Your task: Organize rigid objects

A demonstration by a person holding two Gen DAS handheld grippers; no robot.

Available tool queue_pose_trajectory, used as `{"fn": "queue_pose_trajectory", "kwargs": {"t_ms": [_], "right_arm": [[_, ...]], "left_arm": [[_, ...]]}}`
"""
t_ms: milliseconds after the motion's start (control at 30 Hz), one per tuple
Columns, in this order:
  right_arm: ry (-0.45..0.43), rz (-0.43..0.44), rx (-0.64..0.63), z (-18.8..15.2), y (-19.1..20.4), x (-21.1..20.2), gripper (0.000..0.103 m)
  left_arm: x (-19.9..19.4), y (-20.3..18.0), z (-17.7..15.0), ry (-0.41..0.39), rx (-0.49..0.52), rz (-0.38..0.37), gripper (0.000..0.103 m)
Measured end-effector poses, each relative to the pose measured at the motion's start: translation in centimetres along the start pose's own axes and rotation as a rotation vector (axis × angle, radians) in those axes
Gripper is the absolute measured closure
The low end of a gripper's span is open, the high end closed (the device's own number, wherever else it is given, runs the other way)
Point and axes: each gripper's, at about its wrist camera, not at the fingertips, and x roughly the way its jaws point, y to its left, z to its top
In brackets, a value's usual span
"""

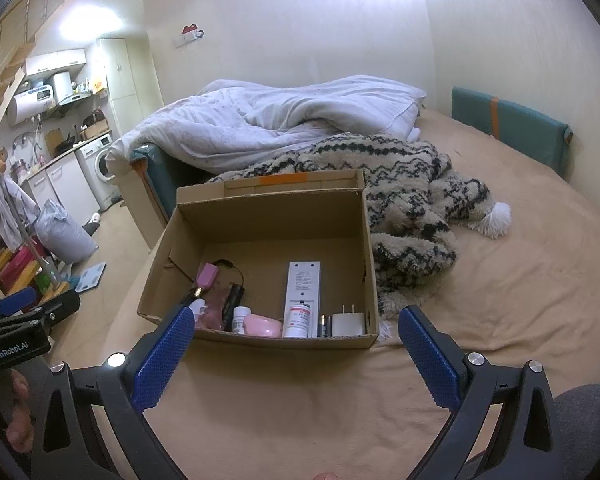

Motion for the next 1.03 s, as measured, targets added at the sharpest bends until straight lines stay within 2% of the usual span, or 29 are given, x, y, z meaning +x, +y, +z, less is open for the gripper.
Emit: {"fn": "queue_pose_trajectory", "kwargs": {"t_ms": [800,1033], "right_arm": [[-0.002,0.008,0.002,0.09,-0.42,0.25,0.0],[-0.009,0.017,0.004,0.28,-0.45,0.17,0.0]], "left_arm": [[-0.26,0.0,-0.17,0.006,-0.001,-0.01,0.0],[-0.52,-0.19,-0.2,-0.006,0.004,-0.035,0.0]]}}
